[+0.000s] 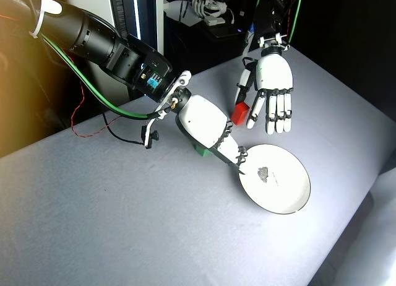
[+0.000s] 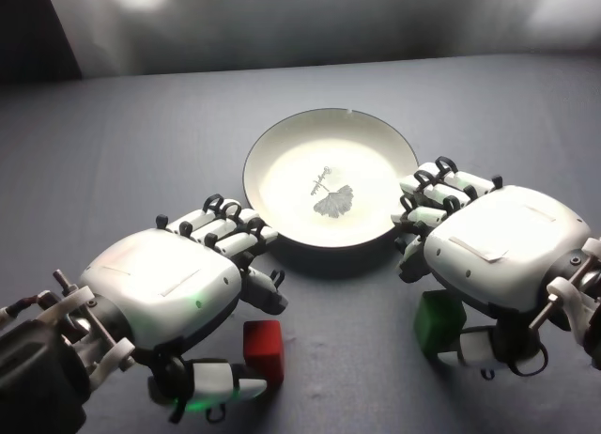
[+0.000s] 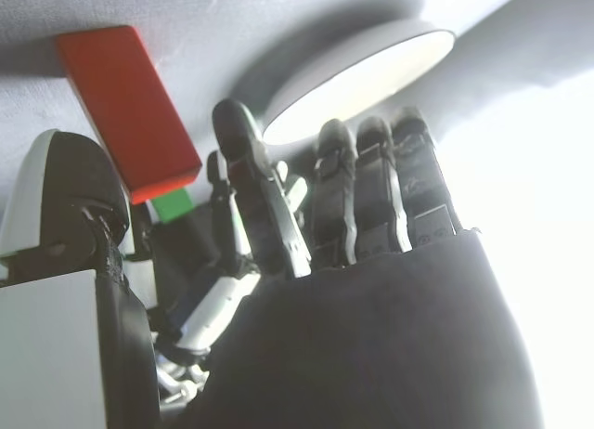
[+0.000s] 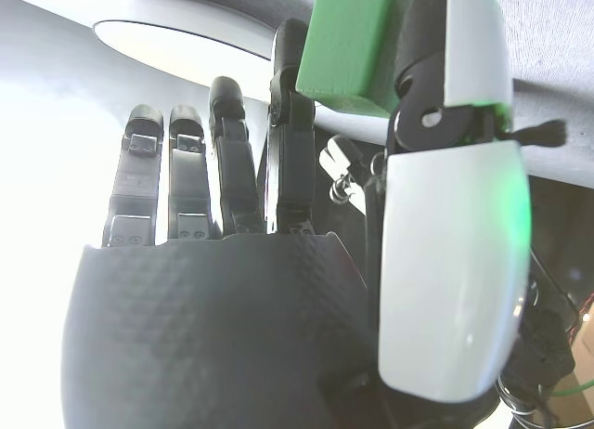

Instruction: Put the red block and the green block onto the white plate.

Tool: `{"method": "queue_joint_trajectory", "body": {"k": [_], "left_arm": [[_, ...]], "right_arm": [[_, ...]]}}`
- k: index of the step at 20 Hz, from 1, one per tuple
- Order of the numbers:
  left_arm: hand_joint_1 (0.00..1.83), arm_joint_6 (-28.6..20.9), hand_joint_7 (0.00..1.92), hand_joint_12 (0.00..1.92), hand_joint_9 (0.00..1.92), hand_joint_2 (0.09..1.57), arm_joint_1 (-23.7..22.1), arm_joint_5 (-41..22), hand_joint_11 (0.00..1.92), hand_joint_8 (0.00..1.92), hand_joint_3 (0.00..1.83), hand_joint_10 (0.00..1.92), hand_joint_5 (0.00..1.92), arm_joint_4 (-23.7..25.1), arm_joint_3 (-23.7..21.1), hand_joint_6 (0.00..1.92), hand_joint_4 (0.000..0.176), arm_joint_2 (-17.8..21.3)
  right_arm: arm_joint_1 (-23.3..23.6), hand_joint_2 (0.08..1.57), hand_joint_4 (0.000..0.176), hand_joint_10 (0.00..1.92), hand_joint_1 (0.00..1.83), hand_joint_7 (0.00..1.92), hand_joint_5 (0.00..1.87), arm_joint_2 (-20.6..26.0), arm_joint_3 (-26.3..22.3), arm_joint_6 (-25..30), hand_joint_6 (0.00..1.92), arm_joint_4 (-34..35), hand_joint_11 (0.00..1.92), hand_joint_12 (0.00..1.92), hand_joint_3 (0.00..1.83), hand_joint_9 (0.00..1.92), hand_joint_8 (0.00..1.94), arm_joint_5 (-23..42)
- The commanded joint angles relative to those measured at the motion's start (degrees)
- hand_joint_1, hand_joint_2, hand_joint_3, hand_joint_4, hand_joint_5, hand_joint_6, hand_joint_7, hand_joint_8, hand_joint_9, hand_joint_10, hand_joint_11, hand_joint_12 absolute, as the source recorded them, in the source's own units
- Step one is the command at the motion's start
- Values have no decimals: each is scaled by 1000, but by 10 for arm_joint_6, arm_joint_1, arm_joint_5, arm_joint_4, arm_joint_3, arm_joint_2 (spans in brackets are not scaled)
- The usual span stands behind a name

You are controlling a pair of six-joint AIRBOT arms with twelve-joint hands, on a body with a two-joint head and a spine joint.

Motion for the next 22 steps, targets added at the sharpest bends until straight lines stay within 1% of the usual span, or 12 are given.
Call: {"method": "queue_joint_trajectory", "body": {"k": [1, 4, 7, 8, 9, 11, 13, 15, 17, 19, 20, 22], "left_arm": [[686, 3, 156, 0, 17, 1092, -2, -51, 0, 5, 12, 2, 714, 21, 1, 9, 130, 0], [697, 3, 198, 2, 43, 1091, -2, -51, 4, 19, 6, 11, 734, 18, 0, 14, 134, -1], [706, 4, 178, 16, 36, 1084, -2, -51, 26, 8, 2, 5, 750, 18, 0, 15, 133, -1], [702, 4, 177, 16, 29, 1090, -2, -52, 24, 7, 5, 1, 747, 18, 0, 12, 129, -2], [735, 4, 179, 12, 25, 1083, -2, -53, 11, 6, 1, 0, 761, 18, 0, 17, 108, -2], [719, 4, 197, 17, 33, 1082, -3, -53, 15, 10, 0, 3, 772, 17, 0, 17, 126, -2], [719, 5, 197, 27, 36, 1080, -4, -53, 26, 8, 0, 4, 780, 14, 0, 17, 116, -3], [669, 8, 237, 31, 15, 1101, -5, -53, 17, 18, 8, 0, 773, 8, -1, 11, 140, -4], [704, 10, 207, 39, 35, 1078, -7, -53, 16, 3, 0, 9, 789, 3, -3, 15, 135, -4], [683, 15, 205, 53, 25, 1087, -10, -53, 19, 3, 2, 3, 777, -1, -4, 7, 146, -4], [690, 17, 204, 120, 33, 1084, -12, -53, 3, 1, 1, 1, 778, -3, -4, 1, 142, -5], [718, 22, 172, 67, 25, 1080, -15, -53, 0, 0, 0, 5, 782, -8, -6, 2, 124, -7]], "right_arm": [[4, 867, 0, 5, 1069, 249, 773, 5, 0, 0, 0, -33, 0, 0, 2, 26, 0, 43], [4, 863, 10, 4, 1038, 228, 760, 5, 0, 0, 0, -33, 4, 3, 0, 27, 1, 43], [4, 858, 7, 7, 1054, 298, 776, 5, 0, 0, 6, -33, 0, 0, 0, 40, 22, 42], [4, 857, 20, 5, 1034, 277, 775, 5, 0, 0, 5, -33, 0, 0, 0, 38, 11, 42], [3, 857, 20, 8, 1028, 258, 776, 5, 0, 0, 5, -33, 7, 3, 0, 45, 2, 42], [3, 865, 0, 1, 1025, 231, 788, 5, 0, 0, 9, -33, 2, 1, 2, 32, 0, 42], [2, 851, 0, 7, 1031, 265, 794, 5, 0, 0, 10, -33, 0, 0, 0, 48, 14, 42], [2, 863, 0, 5, 1019, 279, 770, 5, 0, 0, 0, -33, 0, 0, 2, 46, 16, 42], [2, 861, 16, 5, 1014, 288, 759, 5, 0, 0, 0, -33, 6, 3, 1, 49, 14, 42], [2, 863, 14, 2, 1026, 268, 772, 5, 0, 0, 6, -34, 0, 1, 2, 45, 2, 42], [2, 869, 14, 3, 1021, 273, 777, 5, 0, 0, 7, -34, 0, 0, 4, 47, 4, 42], [2, 867, 3, 0, 1022, 225, 788, 5, 0, 0, 11, -34, 0, 0, 3, 40, 0, 42]]}}
